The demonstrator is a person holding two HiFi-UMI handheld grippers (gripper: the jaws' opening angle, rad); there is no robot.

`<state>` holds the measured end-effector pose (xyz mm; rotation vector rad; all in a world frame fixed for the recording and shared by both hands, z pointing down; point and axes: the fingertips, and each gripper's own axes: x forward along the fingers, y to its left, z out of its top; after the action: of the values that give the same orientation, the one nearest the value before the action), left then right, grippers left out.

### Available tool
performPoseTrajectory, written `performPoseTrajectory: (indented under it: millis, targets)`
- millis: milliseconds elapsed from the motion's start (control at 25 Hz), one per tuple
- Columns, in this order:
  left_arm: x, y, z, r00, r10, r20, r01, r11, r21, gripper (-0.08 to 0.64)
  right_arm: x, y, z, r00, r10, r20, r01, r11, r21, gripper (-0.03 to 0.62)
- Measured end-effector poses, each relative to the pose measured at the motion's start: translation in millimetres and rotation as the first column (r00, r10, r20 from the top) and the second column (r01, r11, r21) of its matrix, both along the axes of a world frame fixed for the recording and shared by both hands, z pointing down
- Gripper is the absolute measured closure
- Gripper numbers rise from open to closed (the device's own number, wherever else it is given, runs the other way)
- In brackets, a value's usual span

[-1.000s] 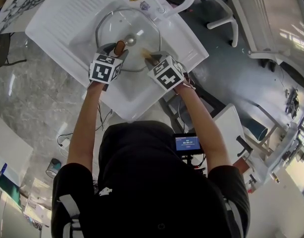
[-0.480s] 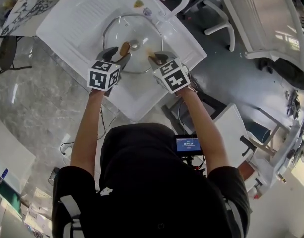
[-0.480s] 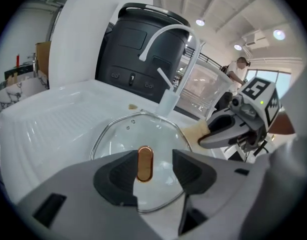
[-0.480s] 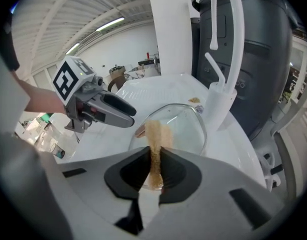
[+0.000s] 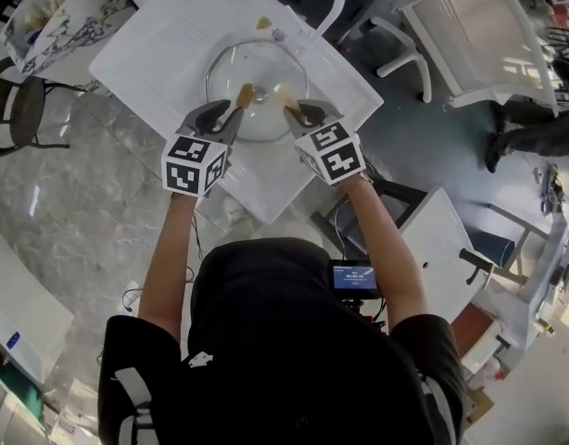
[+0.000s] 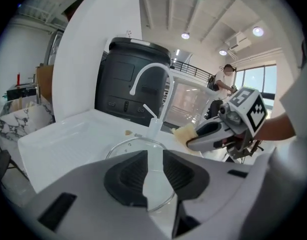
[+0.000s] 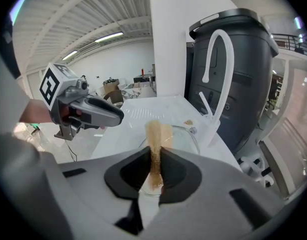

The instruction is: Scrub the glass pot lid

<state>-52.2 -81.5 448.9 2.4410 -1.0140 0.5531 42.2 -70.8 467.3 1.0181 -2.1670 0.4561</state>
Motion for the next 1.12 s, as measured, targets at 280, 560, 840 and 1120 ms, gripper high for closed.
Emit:
performPoseTrajectory:
  millis: [280, 560, 840, 1120]
  targets:
    - [-22, 27, -57, 1.0, -0.013, -0.027, 0.017, 0.991, 0.135, 0.524, -25, 25, -47, 0.999, 0.028, 0.025, -0.031, 0.993, 0.11, 0.566]
    - [-46, 55, -110, 0.999, -0.024, -0.048, 0.034, 0.97, 0.241, 0.545, -48, 50, -94, 0.998, 0.039, 0.051, -0.049, 0.974, 0.221, 0.566]
    - [-64, 76, -150, 0.997, -0.004, -0.077, 0.028, 0.945, 0.327, 0.545, -68, 70, -133, 0.997, 0.042, 0.063, -0.06, 0.948, 0.311, 0.566]
    - [-71, 89, -172, 0.997, 0.004, -0.082, 0.027, 0.927, 0.375, 0.545, -80, 79, -160, 0.996, 0.047, 0.076, -0.071, 0.926, 0.371, 0.566]
